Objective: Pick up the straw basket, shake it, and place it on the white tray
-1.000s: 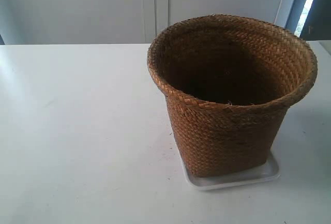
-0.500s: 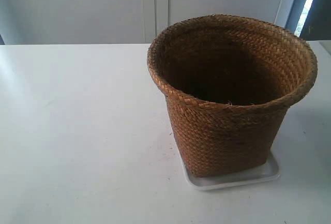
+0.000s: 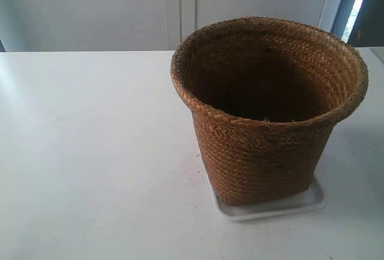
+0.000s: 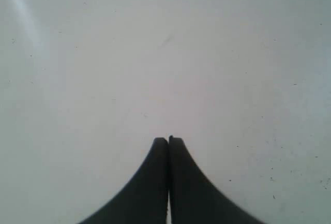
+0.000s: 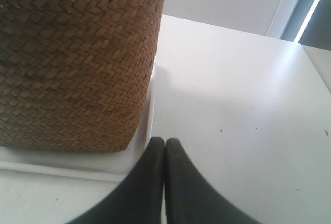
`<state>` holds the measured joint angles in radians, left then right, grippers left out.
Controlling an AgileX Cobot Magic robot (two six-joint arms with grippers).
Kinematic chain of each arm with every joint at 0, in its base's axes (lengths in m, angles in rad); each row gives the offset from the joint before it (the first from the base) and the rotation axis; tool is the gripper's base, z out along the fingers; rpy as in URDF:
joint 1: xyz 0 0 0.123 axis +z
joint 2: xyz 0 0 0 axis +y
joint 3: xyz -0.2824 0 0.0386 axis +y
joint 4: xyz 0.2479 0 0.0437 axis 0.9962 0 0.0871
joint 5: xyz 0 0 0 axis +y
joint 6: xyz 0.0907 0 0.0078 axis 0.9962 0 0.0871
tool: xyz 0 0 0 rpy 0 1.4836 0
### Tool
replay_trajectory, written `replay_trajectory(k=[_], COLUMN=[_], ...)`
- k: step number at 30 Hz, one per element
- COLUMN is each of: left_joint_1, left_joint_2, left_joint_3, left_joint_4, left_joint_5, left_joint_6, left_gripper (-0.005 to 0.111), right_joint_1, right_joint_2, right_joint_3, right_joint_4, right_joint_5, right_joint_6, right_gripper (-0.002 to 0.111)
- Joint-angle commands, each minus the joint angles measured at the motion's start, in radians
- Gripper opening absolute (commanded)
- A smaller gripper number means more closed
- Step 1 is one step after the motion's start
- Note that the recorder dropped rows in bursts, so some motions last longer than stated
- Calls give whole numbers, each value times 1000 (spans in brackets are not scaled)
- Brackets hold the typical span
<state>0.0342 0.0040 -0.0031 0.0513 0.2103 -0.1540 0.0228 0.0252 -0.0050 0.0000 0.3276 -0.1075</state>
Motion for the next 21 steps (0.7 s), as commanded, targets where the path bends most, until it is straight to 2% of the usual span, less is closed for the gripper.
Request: replay_trajectory(k=[1,21], left_joint_1=[1,1], left_joint_2=[-4,-4], left_joint_3=[3,3], left_joint_4=[5,5], left_joint_5=[-2,-2], left_joint_6=[0,0], left_gripper=[0,0], right_joint_1=[-4,-4], right_joint_2=[-5,-5], right_joint_3=[5,5], right_joint_4=[-9,-9], right_joint_5=[-8,-8], right_joint_6=[4,15], right_gripper=[0,0])
